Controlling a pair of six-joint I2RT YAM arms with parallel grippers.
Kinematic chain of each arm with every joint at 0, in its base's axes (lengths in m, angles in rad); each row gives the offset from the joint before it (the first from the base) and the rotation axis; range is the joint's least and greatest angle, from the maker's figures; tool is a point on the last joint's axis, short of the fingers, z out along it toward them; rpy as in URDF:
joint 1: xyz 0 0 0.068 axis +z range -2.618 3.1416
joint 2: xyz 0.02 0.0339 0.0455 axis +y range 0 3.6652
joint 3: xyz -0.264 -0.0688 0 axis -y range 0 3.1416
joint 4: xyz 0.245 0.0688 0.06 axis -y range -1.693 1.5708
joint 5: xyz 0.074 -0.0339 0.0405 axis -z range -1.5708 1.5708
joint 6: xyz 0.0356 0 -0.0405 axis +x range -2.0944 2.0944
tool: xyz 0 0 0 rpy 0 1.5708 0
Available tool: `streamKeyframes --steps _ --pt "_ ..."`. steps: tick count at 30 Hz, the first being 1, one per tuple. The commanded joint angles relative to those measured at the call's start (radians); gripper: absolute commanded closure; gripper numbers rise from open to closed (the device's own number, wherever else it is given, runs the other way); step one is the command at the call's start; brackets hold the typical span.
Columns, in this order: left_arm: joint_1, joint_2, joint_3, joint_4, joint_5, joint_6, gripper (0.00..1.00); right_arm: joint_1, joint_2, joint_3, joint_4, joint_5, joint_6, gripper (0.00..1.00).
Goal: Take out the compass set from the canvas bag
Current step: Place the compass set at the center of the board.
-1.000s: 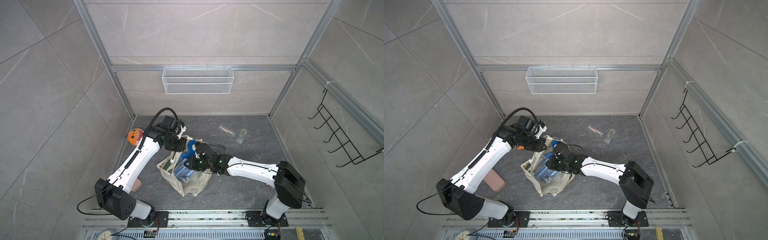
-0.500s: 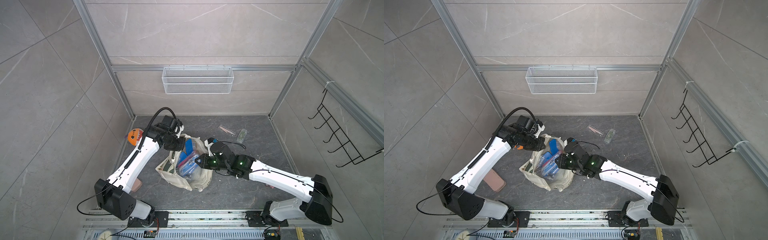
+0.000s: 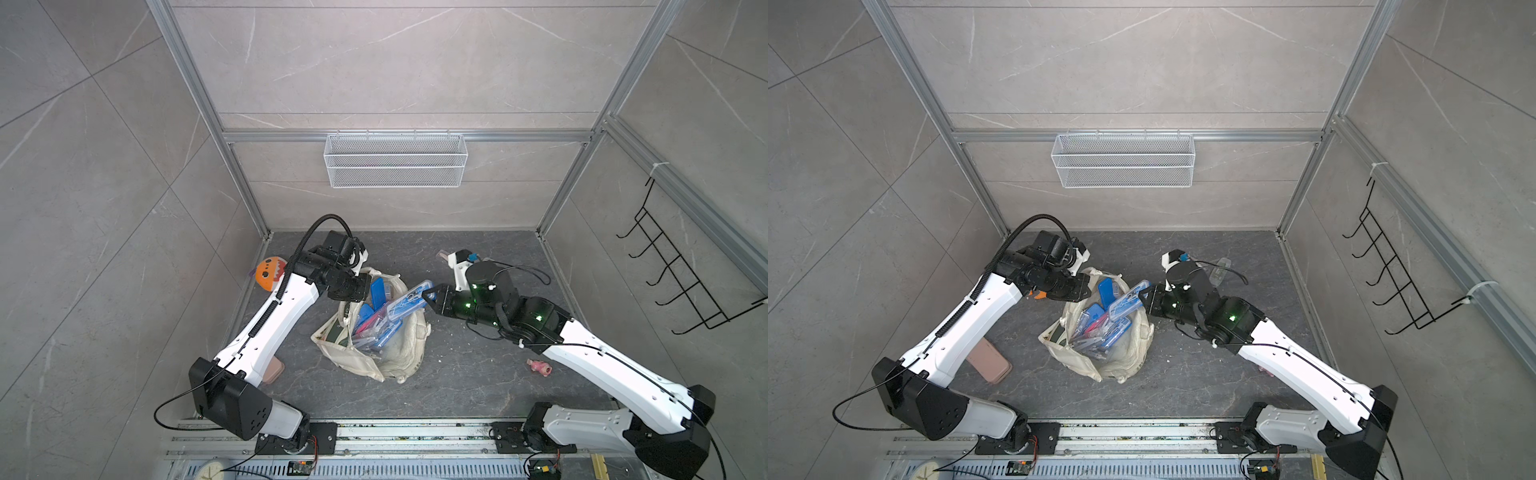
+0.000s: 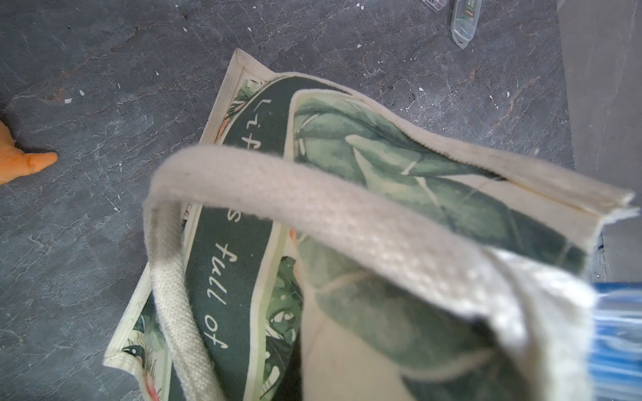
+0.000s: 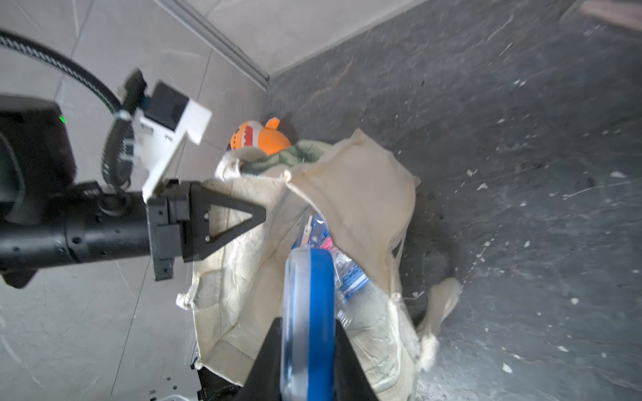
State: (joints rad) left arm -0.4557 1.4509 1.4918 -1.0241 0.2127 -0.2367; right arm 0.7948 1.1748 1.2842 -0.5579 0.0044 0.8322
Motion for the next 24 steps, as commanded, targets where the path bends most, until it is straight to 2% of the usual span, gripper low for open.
streamKeyframes --steps 1,9,16,20,24 --pt "0.005 -0.02 0.032 0.014 0.015 -0.006 1.0 -0.074 -0.026 0.063 -0.072 0.002 -0.064 0.89" --pt "0.005 -0.017 0.036 0.021 0.032 0.0 1.0 -0.292 -0.029 0.097 -0.068 -0.07 -0.075 0.89" --pt "0.005 -0.014 0.041 0.021 0.035 0.011 1.0 -0.457 0.005 0.036 0.026 -0.139 -0.01 0.89" --pt "0.006 -0.017 0.037 0.024 0.043 0.01 1.0 -0.536 0.053 -0.061 0.151 -0.147 0.076 0.89" --pt "0.005 -0.02 0.033 0.027 0.048 0.006 1.0 -0.597 0.118 -0.181 0.353 -0.153 0.198 0.88"
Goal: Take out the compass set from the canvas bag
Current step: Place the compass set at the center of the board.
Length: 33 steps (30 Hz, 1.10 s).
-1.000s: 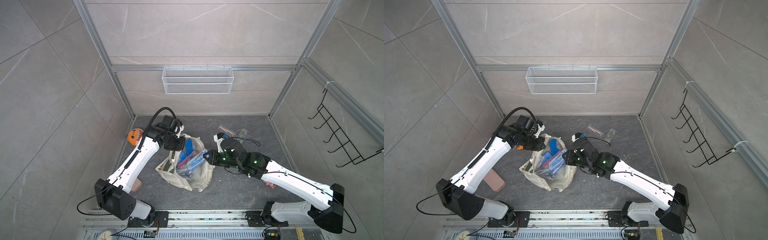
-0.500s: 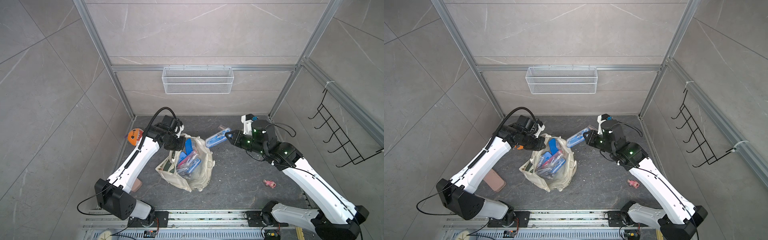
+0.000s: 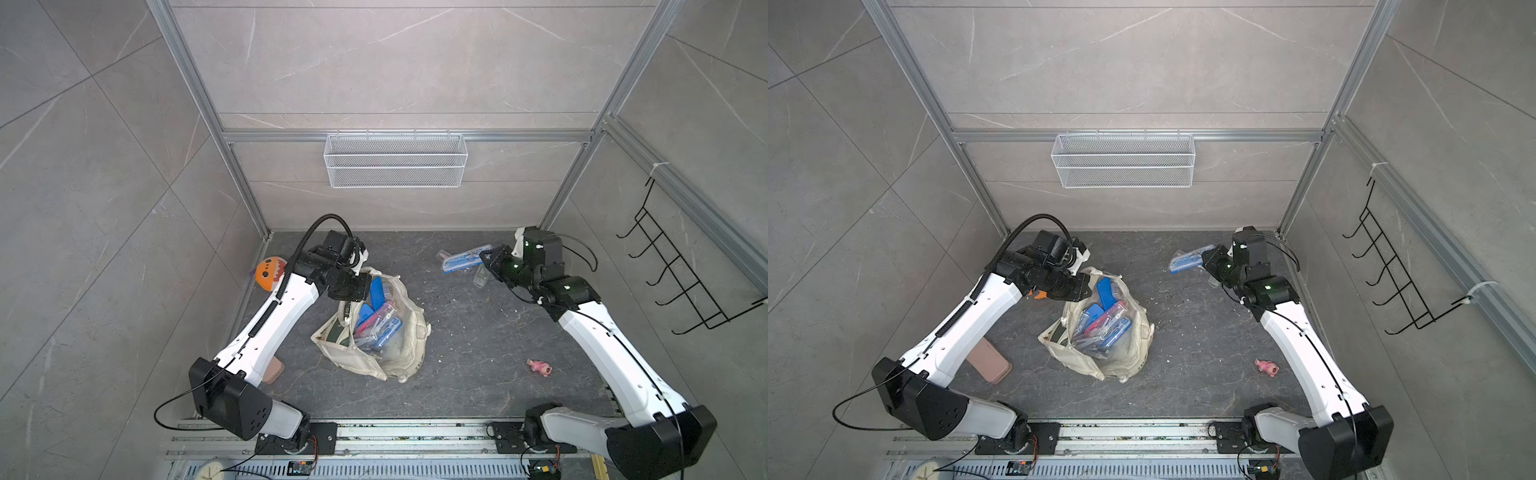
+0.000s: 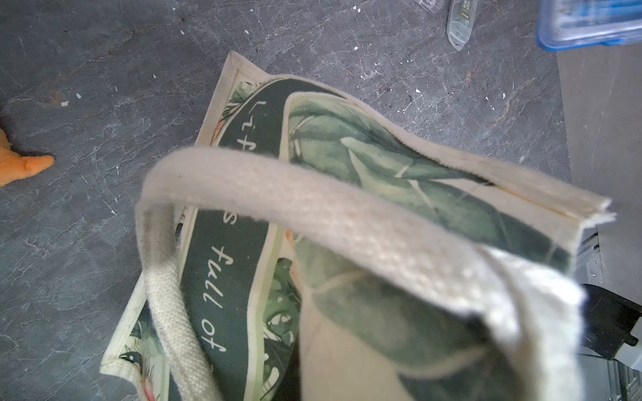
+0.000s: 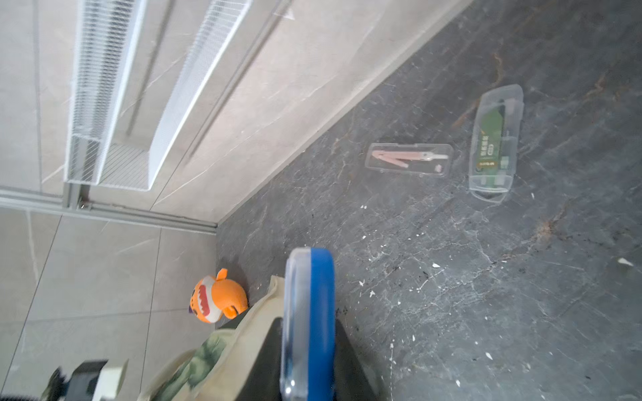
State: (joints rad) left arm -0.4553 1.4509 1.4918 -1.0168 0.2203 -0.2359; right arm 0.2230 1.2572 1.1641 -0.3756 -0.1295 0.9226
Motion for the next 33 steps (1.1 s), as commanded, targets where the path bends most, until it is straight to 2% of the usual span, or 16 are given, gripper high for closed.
streamKeyframes --steps 1,13,21,27,33 --pt "0.005 -0.02 0.033 0.022 0.042 0.003 1.0 -0.035 0.059 -0.088 0.229 -0.019 0.137 0.88" --pt "0.004 -0.018 0.02 0.037 0.061 -0.006 1.0 -0.049 0.317 -0.225 0.623 0.093 0.37 0.87" --pt "0.005 -0.021 0.007 0.042 0.064 -0.009 1.0 -0.048 0.479 -0.266 0.824 0.096 0.508 0.86" --pt "0.004 -0.02 -0.004 0.053 0.067 -0.013 1.0 -0.047 0.52 -0.287 0.854 0.102 0.526 0.85" --pt "0.005 -0.015 0.004 0.05 0.064 -0.021 1.0 -0.044 0.554 -0.306 0.855 0.042 0.491 0.83"
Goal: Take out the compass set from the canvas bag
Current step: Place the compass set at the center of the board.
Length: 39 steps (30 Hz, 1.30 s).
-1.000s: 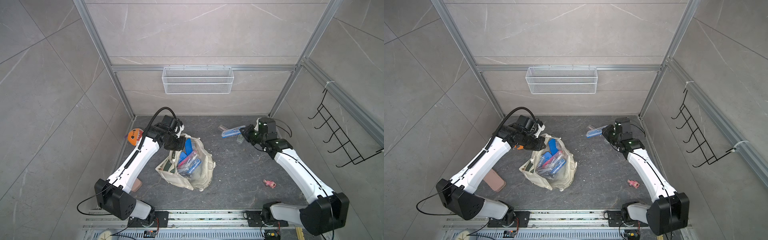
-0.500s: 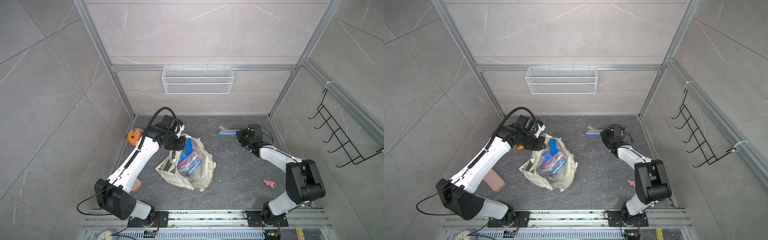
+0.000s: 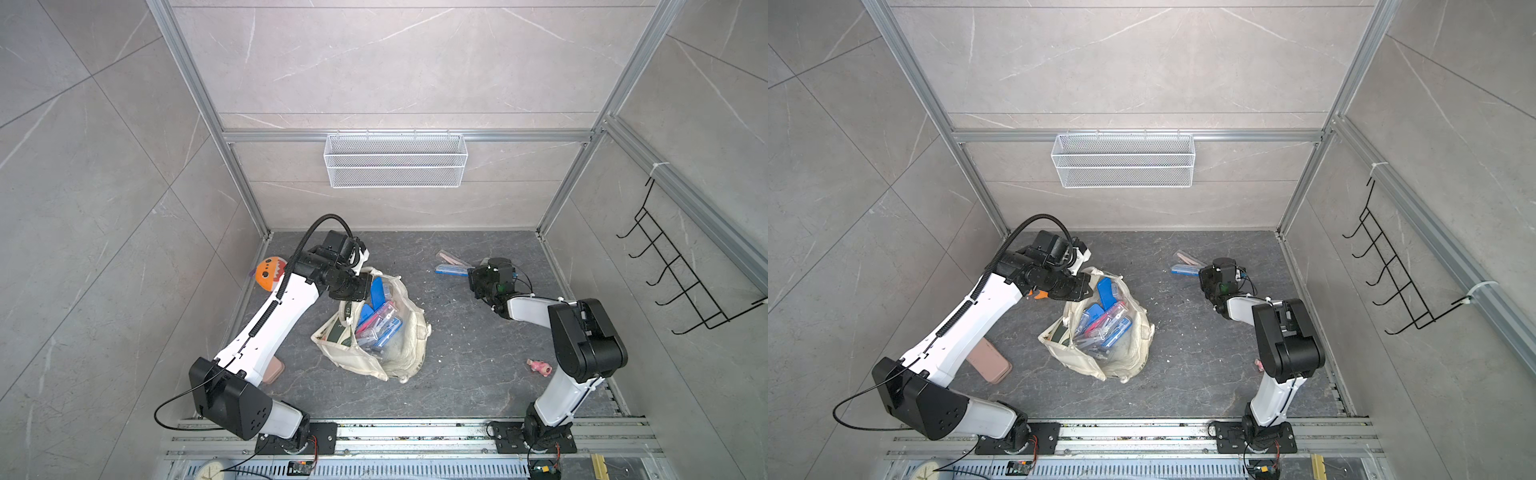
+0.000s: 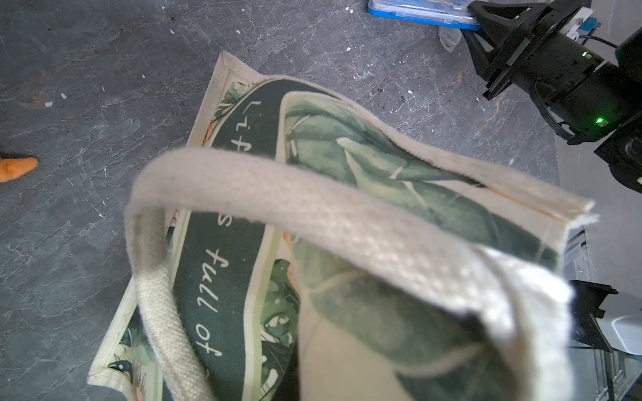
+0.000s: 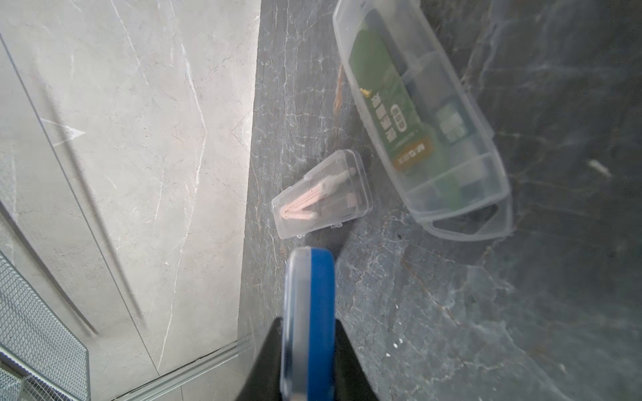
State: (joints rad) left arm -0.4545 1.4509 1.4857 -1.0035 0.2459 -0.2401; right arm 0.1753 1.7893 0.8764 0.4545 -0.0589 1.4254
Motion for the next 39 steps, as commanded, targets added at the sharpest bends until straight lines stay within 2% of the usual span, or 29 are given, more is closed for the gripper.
streamKeyframes --steps 1,4,9,14,27,39 --pt "0.004 -0.015 0.012 0.037 0.039 -0.016 1.0 0.005 0.024 -0.026 0.025 -0.034 -0.017 0.83" --pt "0.004 -0.018 0.012 0.041 0.038 -0.016 1.0 0.014 0.013 -0.036 -0.011 -0.053 -0.053 0.74" --pt "0.004 -0.019 0.013 0.053 0.039 -0.015 1.0 0.037 -0.019 0.004 -0.173 -0.092 -0.158 0.56" --pt "0.004 -0.021 0.015 0.061 0.036 -0.01 1.0 0.059 -0.09 -0.017 -0.27 -0.078 -0.215 0.46" --pt "0.004 -0.033 0.019 0.068 0.012 0.015 1.0 0.09 -0.352 0.02 -0.602 -0.064 -0.438 0.46" --pt "0.005 -0.041 0.03 0.062 0.002 0.012 1.0 0.124 -0.579 0.017 -0.762 -0.109 -0.562 0.47"
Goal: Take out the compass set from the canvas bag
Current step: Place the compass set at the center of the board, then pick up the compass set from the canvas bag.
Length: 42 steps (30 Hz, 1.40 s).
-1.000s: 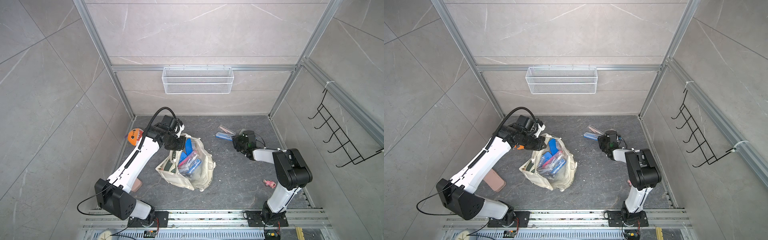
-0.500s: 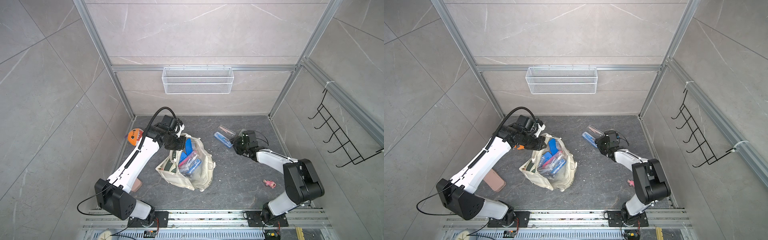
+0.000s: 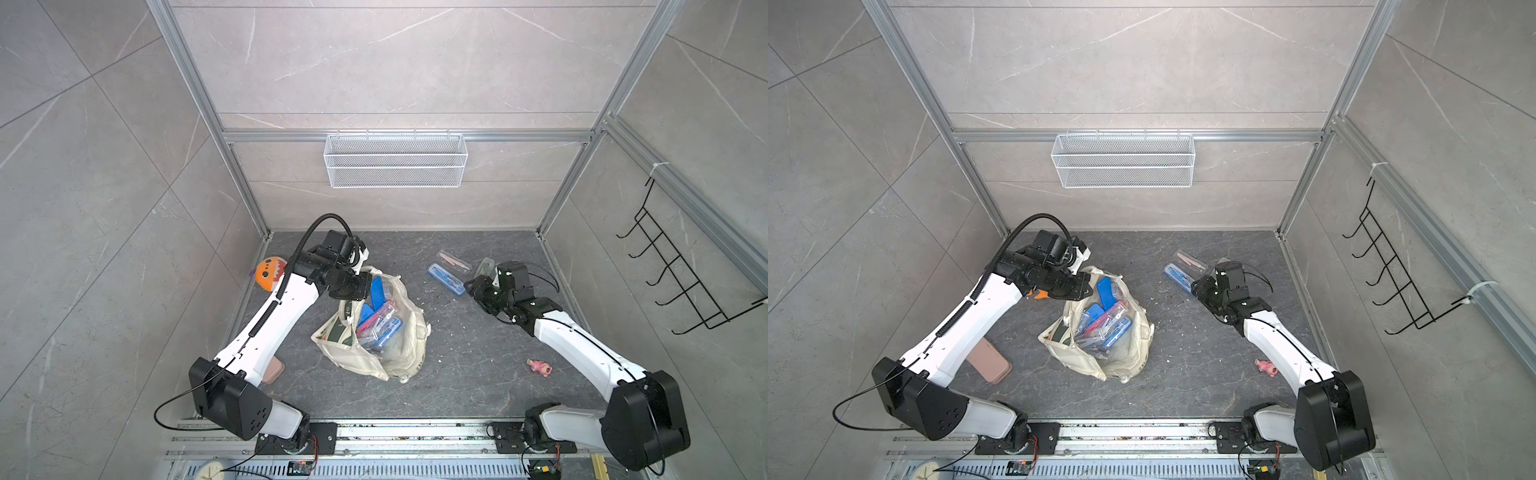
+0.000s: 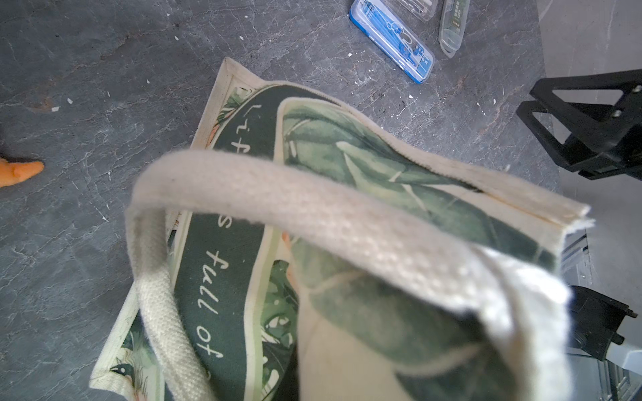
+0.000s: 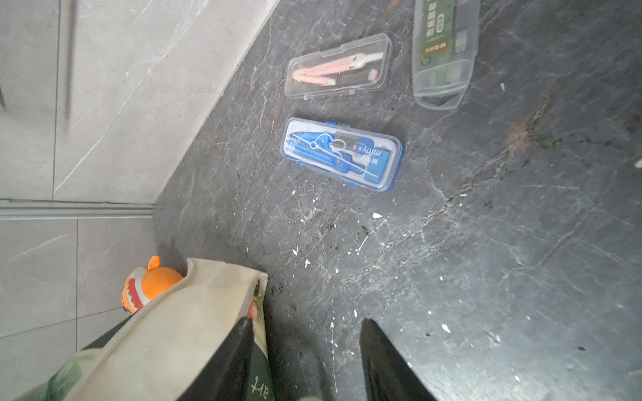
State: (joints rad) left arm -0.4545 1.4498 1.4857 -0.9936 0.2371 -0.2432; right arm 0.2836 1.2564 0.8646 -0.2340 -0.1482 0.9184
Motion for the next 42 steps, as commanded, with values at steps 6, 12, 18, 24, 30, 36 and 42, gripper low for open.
streamKeyframes --steps 6,12,18,24,30,36,42 --pt "0.004 -0.05 0.016 0.068 0.011 0.008 1.0 0.071 -0.122 0.065 -0.146 -0.039 -0.091 0.47" --pt "0.004 -0.049 0.015 0.069 0.016 0.012 1.0 0.204 -0.137 0.123 -0.219 -0.009 -0.091 0.5" --pt "0.004 -0.043 0.019 0.066 0.028 0.011 1.0 0.345 -0.148 0.159 -0.206 0.024 -0.078 0.57" --pt "0.004 -0.034 0.024 0.059 0.036 0.01 1.0 0.524 -0.136 0.215 -0.187 0.079 -0.093 0.58" --pt "0.003 -0.022 0.035 0.052 0.038 0.01 1.0 0.772 -0.027 0.318 -0.21 0.219 -0.066 0.6" --pt "0.004 -0.025 0.039 0.044 0.036 0.008 1.0 0.916 0.144 0.38 -0.286 0.364 0.165 0.63" --pt "0.005 -0.024 0.039 0.036 0.051 0.013 1.0 0.912 0.281 0.379 -0.246 0.355 0.316 0.56"
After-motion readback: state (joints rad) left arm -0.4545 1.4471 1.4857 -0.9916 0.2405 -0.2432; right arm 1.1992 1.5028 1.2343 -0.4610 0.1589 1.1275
